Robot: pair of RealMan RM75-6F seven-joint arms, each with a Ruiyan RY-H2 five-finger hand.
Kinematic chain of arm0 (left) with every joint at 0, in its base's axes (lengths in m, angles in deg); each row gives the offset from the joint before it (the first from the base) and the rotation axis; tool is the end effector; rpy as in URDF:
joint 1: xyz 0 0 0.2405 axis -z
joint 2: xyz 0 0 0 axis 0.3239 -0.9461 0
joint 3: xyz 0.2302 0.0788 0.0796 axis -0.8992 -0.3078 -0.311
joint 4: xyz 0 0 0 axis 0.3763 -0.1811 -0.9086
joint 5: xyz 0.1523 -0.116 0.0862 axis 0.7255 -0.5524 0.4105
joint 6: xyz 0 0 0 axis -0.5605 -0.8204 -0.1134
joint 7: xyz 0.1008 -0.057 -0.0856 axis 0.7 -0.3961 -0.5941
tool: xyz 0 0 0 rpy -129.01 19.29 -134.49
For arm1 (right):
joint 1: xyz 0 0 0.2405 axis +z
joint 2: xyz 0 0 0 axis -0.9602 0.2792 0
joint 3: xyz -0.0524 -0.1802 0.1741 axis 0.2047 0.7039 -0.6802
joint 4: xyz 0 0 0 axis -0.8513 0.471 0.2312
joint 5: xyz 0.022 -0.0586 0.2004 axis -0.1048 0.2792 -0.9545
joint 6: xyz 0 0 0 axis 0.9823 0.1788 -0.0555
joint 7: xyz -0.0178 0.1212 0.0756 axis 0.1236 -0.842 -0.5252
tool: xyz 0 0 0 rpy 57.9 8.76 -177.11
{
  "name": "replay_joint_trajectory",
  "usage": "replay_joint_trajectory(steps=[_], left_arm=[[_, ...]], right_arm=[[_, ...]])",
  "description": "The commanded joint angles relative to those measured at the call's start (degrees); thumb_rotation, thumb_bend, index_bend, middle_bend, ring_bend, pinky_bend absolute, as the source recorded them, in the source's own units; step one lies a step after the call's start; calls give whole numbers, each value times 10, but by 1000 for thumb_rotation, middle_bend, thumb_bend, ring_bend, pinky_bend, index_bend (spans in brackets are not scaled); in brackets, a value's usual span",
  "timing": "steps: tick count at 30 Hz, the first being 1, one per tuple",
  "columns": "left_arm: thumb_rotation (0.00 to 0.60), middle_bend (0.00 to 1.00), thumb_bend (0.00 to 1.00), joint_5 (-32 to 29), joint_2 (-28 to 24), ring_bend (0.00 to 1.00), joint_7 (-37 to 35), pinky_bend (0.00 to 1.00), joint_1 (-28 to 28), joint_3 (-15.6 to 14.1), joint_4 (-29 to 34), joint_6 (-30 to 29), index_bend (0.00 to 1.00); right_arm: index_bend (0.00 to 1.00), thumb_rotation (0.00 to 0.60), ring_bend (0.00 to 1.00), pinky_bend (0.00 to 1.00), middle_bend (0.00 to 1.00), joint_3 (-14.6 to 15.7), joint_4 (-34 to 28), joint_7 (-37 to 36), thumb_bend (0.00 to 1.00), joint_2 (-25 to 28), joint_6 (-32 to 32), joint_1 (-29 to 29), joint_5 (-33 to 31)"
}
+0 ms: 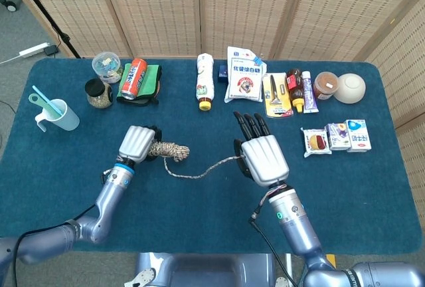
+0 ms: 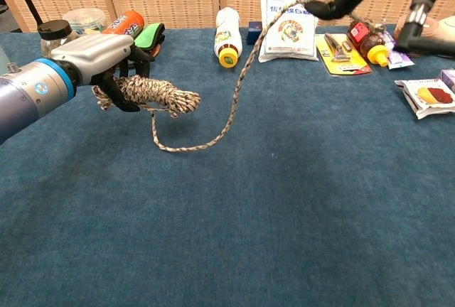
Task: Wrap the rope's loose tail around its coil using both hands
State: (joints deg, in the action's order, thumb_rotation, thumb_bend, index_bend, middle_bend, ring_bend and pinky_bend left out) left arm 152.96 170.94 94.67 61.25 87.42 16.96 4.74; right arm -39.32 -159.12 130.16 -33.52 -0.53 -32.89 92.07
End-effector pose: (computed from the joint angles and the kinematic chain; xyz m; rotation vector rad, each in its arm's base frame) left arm -0.1564 0.3710 -0.0387 -1.7498 -0.8708 -0.9213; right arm -0.0379 -0.2871 0.0787 1.6981 -0.7941 1.0729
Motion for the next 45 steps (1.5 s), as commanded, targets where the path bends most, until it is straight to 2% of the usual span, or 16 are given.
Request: replay_joint_trajectory(steps=[1,10,14,22,24,31,37,45], left_arm=[[600,486,543,-2,5,522,-5,700,3,1,-5,1,632],[600,486,544,7,20,522,-27,700,9,-5,-28,0,632],[600,486,541,10,28,522,-37,700,16,1,-36,-1,632],[600,486,540,4,36,521,-16,700,36,13,-46,2,632],[600,485,540,10,40,521,11,700,44,3,-49,6,632],[600,486,541,7,55,521,28,700,50,-2,-47,5,632],[600,486,540,13,65,521,27,700,54,-11,-48,8,632],[600,486,541,48,44,521,-1,700,48,-36,-28,9,632]], right_arm=[[687,600,0,0,0,-32,-34,36,508,19,-23,29,-26],[694,600,0,0,0,-119,-82,108,508,40,-80,114,-121],[695,600,0,0,0,-139,-103,128,508,37,-115,147,-156],[701,600,0,0,0,-138,-104,130,508,31,-143,180,-160],[702,600,0,0,0,-148,-104,135,508,34,-148,195,-169],[705,600,0,0,0,-178,-102,141,508,37,-167,234,-229],[709,600,0,0,0,-177,-53,103,509,29,-156,253,-253],[719,600,0,0,0,-151,50,33,511,18,-113,260,-228]])
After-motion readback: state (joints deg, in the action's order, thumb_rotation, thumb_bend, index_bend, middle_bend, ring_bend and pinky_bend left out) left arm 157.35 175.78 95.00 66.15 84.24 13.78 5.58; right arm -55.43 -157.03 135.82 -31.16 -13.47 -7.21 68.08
